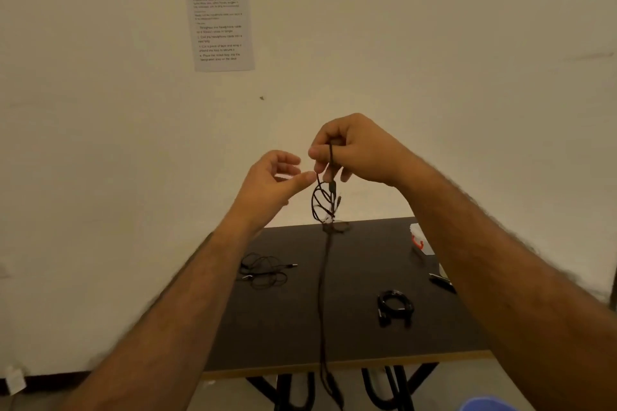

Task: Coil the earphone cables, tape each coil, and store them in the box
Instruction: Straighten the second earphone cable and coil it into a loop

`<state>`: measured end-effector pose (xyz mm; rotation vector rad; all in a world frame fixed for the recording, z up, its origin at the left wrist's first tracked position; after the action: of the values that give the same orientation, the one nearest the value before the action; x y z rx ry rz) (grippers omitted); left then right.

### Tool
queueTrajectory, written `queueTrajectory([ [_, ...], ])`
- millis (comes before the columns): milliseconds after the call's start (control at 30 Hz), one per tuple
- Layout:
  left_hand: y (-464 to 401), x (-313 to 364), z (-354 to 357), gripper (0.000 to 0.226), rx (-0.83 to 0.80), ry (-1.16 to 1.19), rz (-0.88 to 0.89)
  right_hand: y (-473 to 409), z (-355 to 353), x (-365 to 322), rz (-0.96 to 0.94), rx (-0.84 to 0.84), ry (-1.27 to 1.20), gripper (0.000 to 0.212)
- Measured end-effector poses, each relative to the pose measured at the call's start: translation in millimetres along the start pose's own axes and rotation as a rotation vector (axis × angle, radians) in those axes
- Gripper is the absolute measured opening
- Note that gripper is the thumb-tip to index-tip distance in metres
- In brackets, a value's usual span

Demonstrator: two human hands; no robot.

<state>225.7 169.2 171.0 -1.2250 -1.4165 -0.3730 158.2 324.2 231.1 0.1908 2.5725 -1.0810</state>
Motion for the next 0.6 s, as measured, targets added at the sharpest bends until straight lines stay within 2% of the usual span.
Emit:
queueTrajectory([
  [33,-3,1,4,0.038,0.02,-0.006,0.038,0,-1,0,-0.016,-0.014,-0.029,0.009],
  [100,-4,-1,13,0.043,-0.073,0.037,0.054,1,-4,3,-0.033,-0.034,-0.078,0.004],
  [200,-2,-10,28,0.03,-0.227,0.137,0.006,10,-10,12,-0.03,-0.092,-0.198,0.015],
  [267,2,-18,37,0.013,-0.274,0.176,-0.015,18,-13,17,-0.032,-0.139,-0.289,0.027],
  [300,4,-22,39,0.011,-0.28,0.159,-0.025,21,-15,19,-0.038,-0.128,-0.37,0.033],
  [433,8,-38,41,0.013,-0.334,0.028,-0.064,36,-43,31,-0.013,0.154,-0.846,0.032],
  [533,10,-46,34,0.011,-0.404,-0.033,-0.087,47,-61,42,0.031,0.295,-0.798,0.021],
  [600,10,-41,32,0.015,-0.376,-0.014,-0.078,53,-65,49,0.108,0.256,-0.678,0.011],
])
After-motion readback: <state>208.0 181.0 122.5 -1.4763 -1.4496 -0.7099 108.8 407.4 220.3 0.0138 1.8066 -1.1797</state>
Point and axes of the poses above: each hand's wrist, its own y-axis away from the middle knuckle, its own z-axis out of the palm, x = y × z, the point moved 3 cm from there along -y, towards the middle knuckle, and after that the axes turned 11 degrees about -z, right-handed, at the moved point
